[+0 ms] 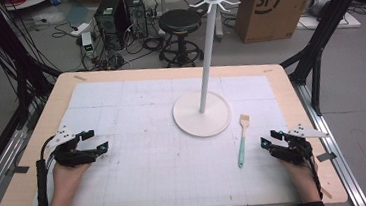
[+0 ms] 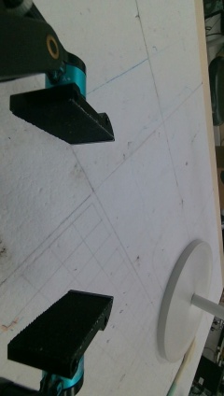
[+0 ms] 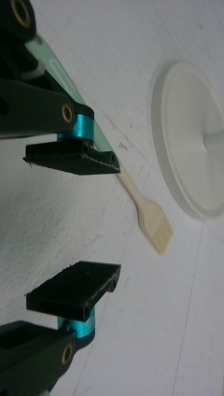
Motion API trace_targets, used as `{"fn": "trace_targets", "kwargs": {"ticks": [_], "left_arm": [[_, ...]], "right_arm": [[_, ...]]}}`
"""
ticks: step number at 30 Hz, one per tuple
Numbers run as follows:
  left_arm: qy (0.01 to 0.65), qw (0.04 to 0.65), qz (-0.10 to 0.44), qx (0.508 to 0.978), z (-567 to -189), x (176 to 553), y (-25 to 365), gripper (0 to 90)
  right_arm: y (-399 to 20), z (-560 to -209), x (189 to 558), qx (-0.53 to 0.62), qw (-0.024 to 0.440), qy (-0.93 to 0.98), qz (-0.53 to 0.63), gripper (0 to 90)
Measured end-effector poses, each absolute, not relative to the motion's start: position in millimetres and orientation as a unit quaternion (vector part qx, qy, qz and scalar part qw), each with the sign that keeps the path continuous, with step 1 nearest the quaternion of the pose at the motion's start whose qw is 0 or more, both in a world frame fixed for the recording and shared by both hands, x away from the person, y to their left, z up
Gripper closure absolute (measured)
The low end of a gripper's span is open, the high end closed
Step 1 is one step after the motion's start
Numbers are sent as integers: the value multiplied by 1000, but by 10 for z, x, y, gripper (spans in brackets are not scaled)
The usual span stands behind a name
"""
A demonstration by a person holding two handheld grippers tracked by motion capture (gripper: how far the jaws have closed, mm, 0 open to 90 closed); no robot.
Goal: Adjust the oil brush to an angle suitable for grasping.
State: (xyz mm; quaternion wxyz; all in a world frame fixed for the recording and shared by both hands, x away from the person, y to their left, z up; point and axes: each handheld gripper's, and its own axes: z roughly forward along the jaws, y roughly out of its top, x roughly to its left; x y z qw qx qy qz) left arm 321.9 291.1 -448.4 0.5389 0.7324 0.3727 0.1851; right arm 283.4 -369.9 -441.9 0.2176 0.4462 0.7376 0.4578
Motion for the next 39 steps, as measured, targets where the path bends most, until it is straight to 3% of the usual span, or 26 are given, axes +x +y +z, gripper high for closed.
{"fn": "trace_targets", "kwargs": {"ticks": [6, 11, 20, 33, 39], "left_arm": [[371, 536, 188, 735, -4483, 3217, 2906, 184], [371, 534, 189, 735, -4482, 3216, 2903, 187], [369, 535, 190, 736, -4483, 3214, 2898, 187], [369, 534, 192, 737, -4483, 3211, 2890, 188], [368, 533, 193, 737, -4483, 3212, 2890, 189]], "right_arm": [[-3622, -4414, 2848, 435, 202, 750, 455, 527], [-3466, -4387, 2907, 464, 195, 739, 447, 476], [-3221, -4364, 2952, 449, 201, 758, 429, 485], [-3251, -4435, 2902, 400, 145, 815, 393, 757], [-3156, -4462, 2892, 374, 132, 832, 388, 812]]}}
